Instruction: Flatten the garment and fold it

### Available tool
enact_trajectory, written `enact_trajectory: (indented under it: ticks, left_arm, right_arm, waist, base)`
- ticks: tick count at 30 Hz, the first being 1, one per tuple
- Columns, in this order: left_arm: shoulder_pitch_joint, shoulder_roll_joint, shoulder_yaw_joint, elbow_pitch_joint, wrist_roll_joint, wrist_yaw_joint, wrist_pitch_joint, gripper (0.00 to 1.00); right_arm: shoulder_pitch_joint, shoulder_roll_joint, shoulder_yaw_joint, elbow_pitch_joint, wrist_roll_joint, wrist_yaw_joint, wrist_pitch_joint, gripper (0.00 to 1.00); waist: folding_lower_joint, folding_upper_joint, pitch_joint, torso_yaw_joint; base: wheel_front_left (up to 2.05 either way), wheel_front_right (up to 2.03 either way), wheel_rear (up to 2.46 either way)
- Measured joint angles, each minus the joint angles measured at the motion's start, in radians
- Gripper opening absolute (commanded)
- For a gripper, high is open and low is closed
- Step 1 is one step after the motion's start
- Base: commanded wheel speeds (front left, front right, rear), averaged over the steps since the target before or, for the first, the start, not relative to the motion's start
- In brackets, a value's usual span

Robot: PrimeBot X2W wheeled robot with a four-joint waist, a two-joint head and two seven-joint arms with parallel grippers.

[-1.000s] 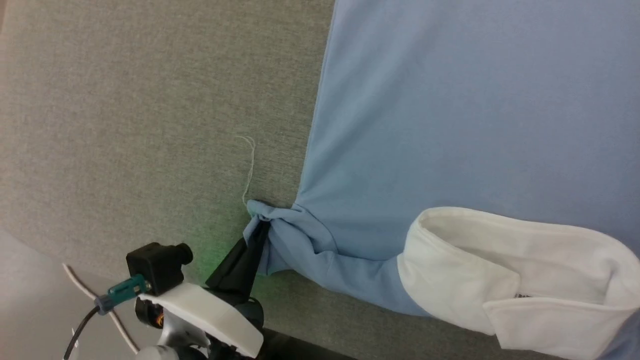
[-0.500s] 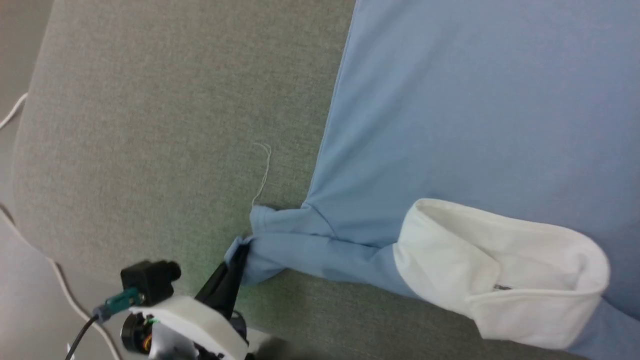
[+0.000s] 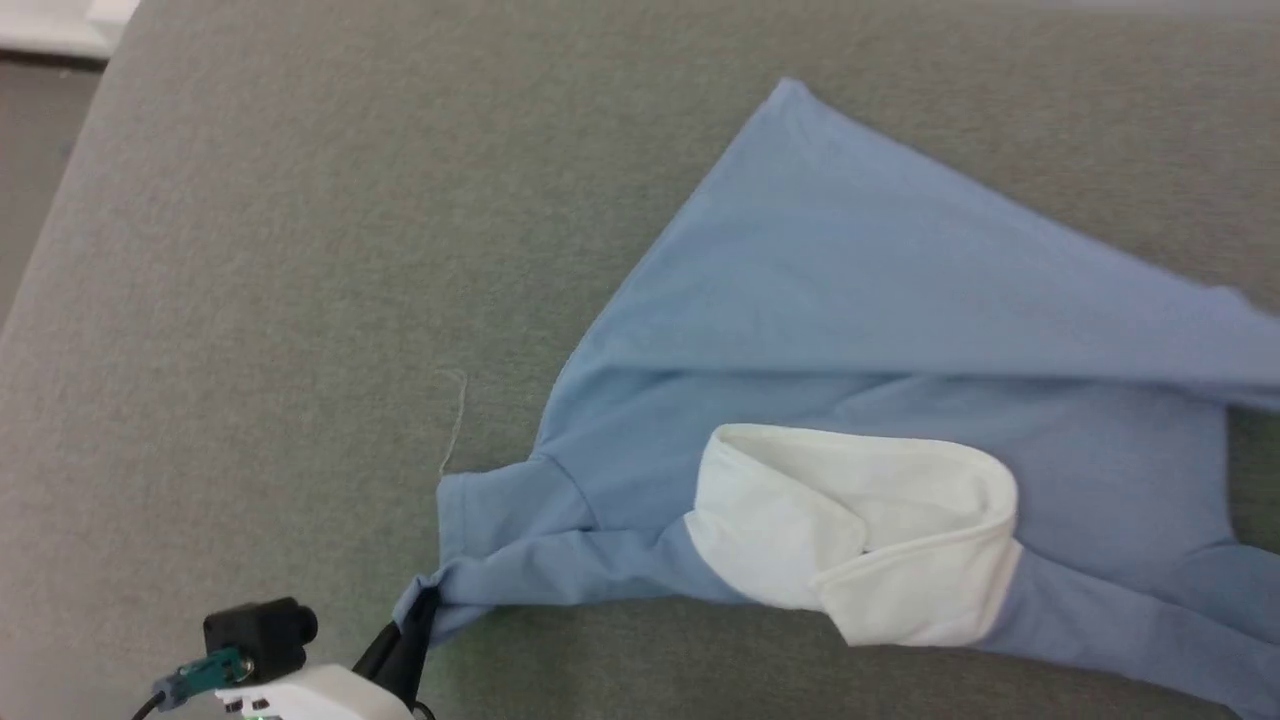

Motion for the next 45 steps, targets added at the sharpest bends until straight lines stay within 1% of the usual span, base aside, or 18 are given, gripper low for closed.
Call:
enact_trajectory:
  ticks: [5, 8, 10, 15, 18, 19, 20, 21, 24, 26, 29, 32, 36, 40, 42, 45]
  left_arm:
    - [0.037, 0.009, 0.004, -0.023, -0.003, 0.017, 0.013, 0.00]
    - [0.059, 0.018, 0.007, -0.037, -0.007, 0.027, 0.023, 0.00]
    - [0.068, 0.023, 0.009, -0.046, -0.007, 0.032, 0.027, 0.00]
    - [0.068, 0.031, 0.008, -0.065, -0.007, 0.039, 0.038, 0.00]
    - [0.068, 0.031, 0.004, -0.068, -0.007, 0.039, 0.039, 0.00]
    - [0.068, 0.031, 0.002, -0.068, -0.007, 0.039, 0.040, 0.00]
    - [0.068, 0.031, 0.002, -0.068, -0.008, 0.039, 0.040, 0.00]
    - [0.068, 0.031, 0.001, -0.068, -0.008, 0.039, 0.040, 0.00]
    - [0.067, 0.031, -0.001, -0.068, -0.009, 0.039, 0.040, 0.00]
    - [0.067, 0.031, -0.004, -0.068, -0.009, 0.039, 0.040, 0.00]
    - [0.062, 0.030, -0.010, -0.068, -0.009, 0.037, 0.040, 0.00]
    - [0.045, 0.025, -0.015, -0.067, -0.009, 0.035, 0.039, 0.00]
    - [0.014, 0.013, -0.029, -0.060, -0.009, 0.019, 0.037, 0.00]
    - [-0.027, 0.003, -0.044, -0.037, -0.007, 0.002, 0.032, 0.00]
    - [-0.044, -0.004, -0.050, -0.023, -0.007, -0.007, 0.026, 0.00]
    - [-0.068, -0.021, -0.058, -0.005, -0.007, -0.019, 0.017, 0.00]
  right_arm:
    - [0.120, 0.041, -0.025, -0.011, -0.001, 0.000, 0.101, 0.00]
    - [0.162, 0.064, -0.044, -0.003, 0.004, 0.000, 0.162, 0.00]
    - [0.179, 0.076, -0.054, 0.004, 0.013, 0.000, 0.210, 0.00]
    - [0.197, 0.096, -0.066, 0.038, 0.018, 0.000, 0.375, 0.00]
    - [0.195, 0.098, -0.065, 0.030, 0.016, 0.000, 0.437, 0.00]
    - [0.195, 0.098, -0.061, 0.023, 0.016, 0.000, 0.449, 0.11]
    - [0.195, 0.098, -0.051, 0.014, 0.018, -0.001, 0.457, 0.48]
    - [0.194, 0.100, -0.043, 0.001, 0.022, -0.002, 0.458, 1.00]
    - [0.170, 0.102, -0.002, -0.053, 0.024, -0.002, 0.407, 1.00]
    - [0.127, 0.095, 0.044, -0.093, 0.031, -0.002, 0.328, 1.00]
    - [0.043, 0.058, 0.148, -0.121, 0.038, -0.001, 0.194, 1.00]
    - [-0.054, 0.033, 0.265, -0.109, 0.058, -0.002, 0.072, 1.00]
    - [-0.196, -0.012, 0.439, -0.022, 0.084, -0.001, -0.046, 1.00]
    - [-0.325, -0.054, 0.595, 0.107, 0.123, -0.001, -0.076, 1.00]
    - [-0.383, -0.074, 0.672, 0.171, 0.134, -0.001, -0.057, 1.00]
    - [-0.455, -0.095, 0.746, 0.262, 0.162, -0.001, 0.001, 1.00]
  waist:
    - [-0.0001, 0.0000, -0.064, -0.061]
    - [-0.0001, 0.0000, -0.097, -0.094]
    - [-0.0001, 0.0000, -0.113, -0.115]
    - [0.0000, 0.0000, -0.138, -0.157]
    - [0.0001, 0.0000, -0.141, -0.170]
    - [0.0001, 0.0000, -0.140, -0.170]
    - [0.0001, 0.0000, -0.139, -0.168]
    - [0.0002, 0.0000, -0.138, -0.167]
    - [0.0002, 0.0000, -0.135, -0.161]
    - [0.0002, 0.0000, -0.132, -0.155]
    - [0.0002, 0.0000, -0.123, -0.144]
    - [0.0003, 0.0000, -0.106, -0.134]
    - [0.0003, 0.0000, -0.075, -0.115]
    - [0.0003, 0.0000, -0.045, -0.084]
    - [0.0004, 0.0000, -0.029, -0.066]
    - [0.0004, 0.0000, -0.005, -0.038]
  base:
    - [0.00, 0.00, 0.00]
    - [0.00, 0.00, 0.00]
    - [0.00, 0.00, 0.00]
    - [0.00, 0.00, 0.00]
    - [0.00, 0.00, 0.00]
    - [0.00, 0.00, 0.00]
    - [0.00, 0.00, 0.00]
    - [0.00, 0.00, 0.00]
    - [0.00, 0.00, 0.00]
    - [0.00, 0.00, 0.00]
    - [0.00, 0.00, 0.00]
    - [0.00, 0.00, 0.00]
    - [0.00, 0.00, 0.00]
    - [0.00, 0.00, 0.00]
    - [0.00, 0.00, 0.00]
    - [0.00, 0.00, 0.00]
